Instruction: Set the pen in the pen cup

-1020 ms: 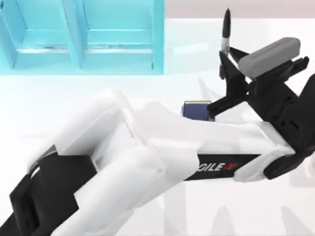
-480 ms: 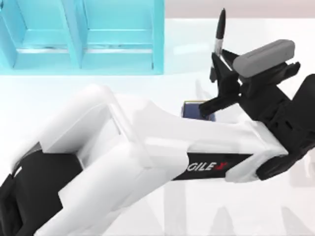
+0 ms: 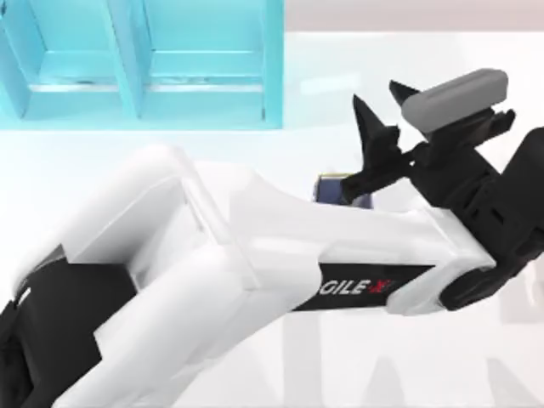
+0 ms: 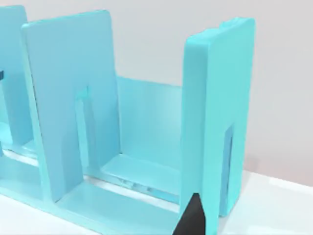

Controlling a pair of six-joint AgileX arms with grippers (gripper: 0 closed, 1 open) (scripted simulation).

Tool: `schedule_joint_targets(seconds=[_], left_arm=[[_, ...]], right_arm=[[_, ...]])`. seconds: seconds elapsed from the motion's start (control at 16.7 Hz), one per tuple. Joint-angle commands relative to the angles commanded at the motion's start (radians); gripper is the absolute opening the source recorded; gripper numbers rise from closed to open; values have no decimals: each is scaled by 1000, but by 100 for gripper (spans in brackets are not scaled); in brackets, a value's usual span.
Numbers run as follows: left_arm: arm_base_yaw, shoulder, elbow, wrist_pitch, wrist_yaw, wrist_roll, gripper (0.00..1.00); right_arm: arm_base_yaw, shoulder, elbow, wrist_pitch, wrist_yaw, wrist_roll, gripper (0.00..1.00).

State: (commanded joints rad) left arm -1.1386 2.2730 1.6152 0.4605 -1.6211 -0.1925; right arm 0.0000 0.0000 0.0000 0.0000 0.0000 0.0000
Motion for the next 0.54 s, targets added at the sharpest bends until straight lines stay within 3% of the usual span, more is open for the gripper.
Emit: schedule_joint_targets(seconds=[0.18,0.54], left_arm=[[0,0,0,0,0,0,98],[0,0,0,0,0,0,100]], right_arm=[[0,0,0,0,0,0,100],[0,0,0,0,0,0,100]])
